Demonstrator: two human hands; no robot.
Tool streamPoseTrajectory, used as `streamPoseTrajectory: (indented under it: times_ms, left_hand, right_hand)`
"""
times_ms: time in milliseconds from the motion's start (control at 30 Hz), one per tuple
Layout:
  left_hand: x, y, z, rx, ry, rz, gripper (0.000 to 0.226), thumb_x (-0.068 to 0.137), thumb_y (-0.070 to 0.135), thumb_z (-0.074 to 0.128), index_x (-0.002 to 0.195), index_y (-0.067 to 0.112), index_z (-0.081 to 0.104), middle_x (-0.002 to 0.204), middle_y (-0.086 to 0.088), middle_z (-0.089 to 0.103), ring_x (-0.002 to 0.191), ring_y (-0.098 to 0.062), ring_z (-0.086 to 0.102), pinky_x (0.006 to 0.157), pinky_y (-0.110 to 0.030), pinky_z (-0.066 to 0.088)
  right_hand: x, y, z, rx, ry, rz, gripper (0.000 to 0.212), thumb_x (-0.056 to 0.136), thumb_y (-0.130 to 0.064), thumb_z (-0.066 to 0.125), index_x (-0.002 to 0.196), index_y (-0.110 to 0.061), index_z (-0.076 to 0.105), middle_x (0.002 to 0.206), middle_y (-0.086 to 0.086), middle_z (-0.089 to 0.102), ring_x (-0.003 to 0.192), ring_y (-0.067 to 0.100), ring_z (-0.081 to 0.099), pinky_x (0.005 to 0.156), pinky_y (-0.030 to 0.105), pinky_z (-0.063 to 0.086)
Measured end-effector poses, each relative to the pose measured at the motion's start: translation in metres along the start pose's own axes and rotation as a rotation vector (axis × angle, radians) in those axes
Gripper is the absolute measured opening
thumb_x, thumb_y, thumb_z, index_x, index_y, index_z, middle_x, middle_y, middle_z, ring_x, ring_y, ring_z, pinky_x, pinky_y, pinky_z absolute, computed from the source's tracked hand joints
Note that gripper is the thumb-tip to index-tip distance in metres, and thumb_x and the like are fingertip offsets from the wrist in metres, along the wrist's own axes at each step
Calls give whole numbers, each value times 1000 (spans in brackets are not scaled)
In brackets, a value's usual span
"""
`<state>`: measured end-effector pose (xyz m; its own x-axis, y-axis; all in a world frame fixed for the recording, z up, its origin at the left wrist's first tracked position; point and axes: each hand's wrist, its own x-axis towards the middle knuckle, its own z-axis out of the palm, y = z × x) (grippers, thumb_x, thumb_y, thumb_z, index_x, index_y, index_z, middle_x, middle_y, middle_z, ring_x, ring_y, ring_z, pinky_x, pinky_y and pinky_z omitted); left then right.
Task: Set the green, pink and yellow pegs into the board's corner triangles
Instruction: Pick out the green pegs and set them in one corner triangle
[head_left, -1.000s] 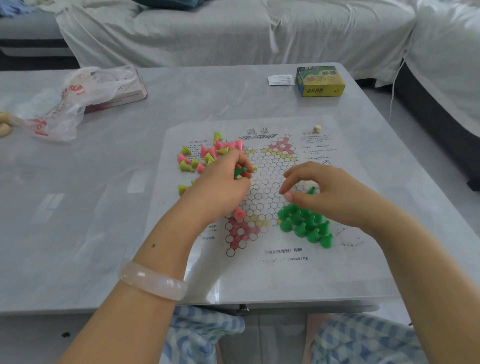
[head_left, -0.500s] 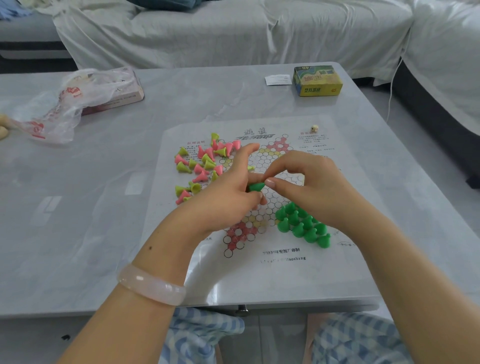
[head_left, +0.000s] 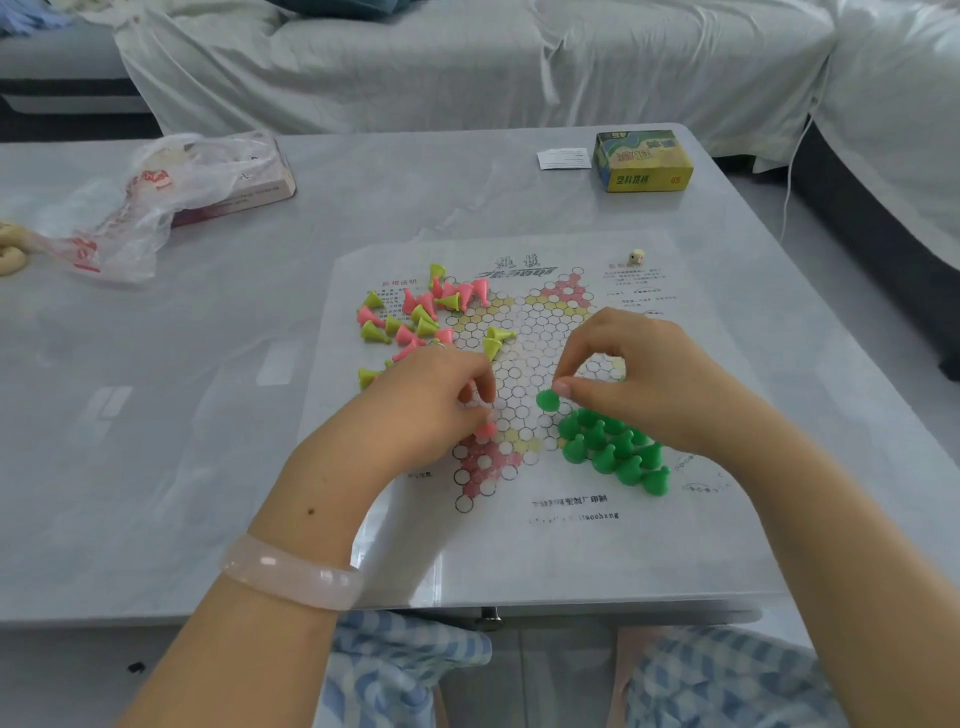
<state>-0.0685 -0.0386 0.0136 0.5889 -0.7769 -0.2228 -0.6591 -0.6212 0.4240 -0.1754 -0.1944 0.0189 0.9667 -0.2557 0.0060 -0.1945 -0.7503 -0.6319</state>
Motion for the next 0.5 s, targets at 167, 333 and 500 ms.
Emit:
streamPoseTrajectory:
  times_ms: [167, 333, 500]
  left_hand:
    - [0, 5, 3, 76, -85, 37, 16, 88, 27, 56, 102, 21, 60, 98, 5, 54, 91, -12, 49, 74, -24, 40]
    - [0, 3, 3, 103, -84, 57, 18, 86, 22, 59, 104, 20, 59, 97, 4, 51, 89, -12, 45, 74, -23, 38]
    - [1, 3, 3, 109, -71, 77, 18, 88, 17, 55, 105, 19, 59, 97, 4, 52, 87, -11, 45, 73, -22, 37]
  right_hand:
    - [0, -3, 6, -84, -101, -12, 5, 78, -32, 65, 75, -29, 63, 105, -11, 54, 104, 8, 47, 90, 23, 30]
    - [0, -2, 9, -175, -159, -20, 5, 80, -32, 63, 79, -26, 62, 108, -12, 48, 107, 7, 39, 88, 22, 27]
    - [-1, -2, 12, -207, -173, -40, 5, 80, -30, 63, 78, -27, 60, 108, -12, 46, 109, 8, 36, 89, 22, 26]
